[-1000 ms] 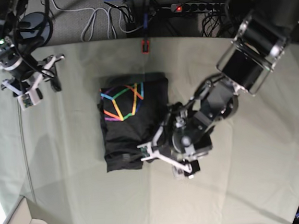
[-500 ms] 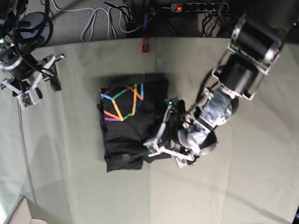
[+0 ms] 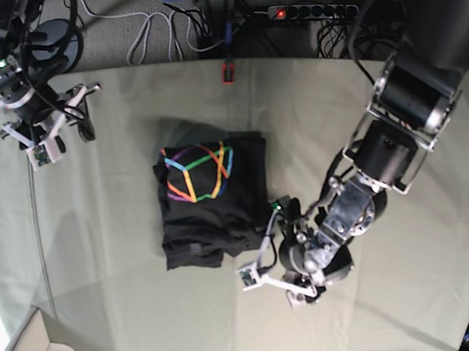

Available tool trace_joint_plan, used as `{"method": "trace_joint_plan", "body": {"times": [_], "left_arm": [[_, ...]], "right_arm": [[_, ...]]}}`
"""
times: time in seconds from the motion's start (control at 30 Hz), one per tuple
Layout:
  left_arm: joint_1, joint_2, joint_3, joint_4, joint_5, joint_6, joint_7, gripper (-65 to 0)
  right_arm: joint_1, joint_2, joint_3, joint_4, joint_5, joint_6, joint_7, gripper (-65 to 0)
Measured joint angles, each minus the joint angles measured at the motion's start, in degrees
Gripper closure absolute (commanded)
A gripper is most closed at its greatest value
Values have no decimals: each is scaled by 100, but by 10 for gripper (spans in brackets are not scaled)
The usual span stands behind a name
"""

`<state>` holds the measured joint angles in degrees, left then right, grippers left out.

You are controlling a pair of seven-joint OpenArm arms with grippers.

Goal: Layout the t-shirt on the table in an organized manner, then fold the t-shirt properly
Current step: 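Press and smooth the folded edge with the left gripper, then withdraw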

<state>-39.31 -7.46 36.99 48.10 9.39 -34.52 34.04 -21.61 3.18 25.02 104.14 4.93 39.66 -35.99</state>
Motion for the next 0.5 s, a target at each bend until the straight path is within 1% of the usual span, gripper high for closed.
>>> {"method": "trace_joint_plan", "body": {"times": [0.2, 0.3, 0.43, 0.5], "left_arm": [[-35, 11, 0, 72, 57, -7, 42, -650], [-9, -17, 17, 76, 46, -22, 461, -650], [-9, -245, 22, 81, 2, -22, 424, -650], [13, -354, -166, 81, -2, -24, 396, -650]], "right_arm": [[0, -2, 0, 0, 0, 0, 2, -347], [2, 0, 0, -2, 2, 0, 2, -347], [48, 0, -7, -7, -2, 0, 2, -350], [50, 0, -31, -7, 2, 0, 13, -350]]}}
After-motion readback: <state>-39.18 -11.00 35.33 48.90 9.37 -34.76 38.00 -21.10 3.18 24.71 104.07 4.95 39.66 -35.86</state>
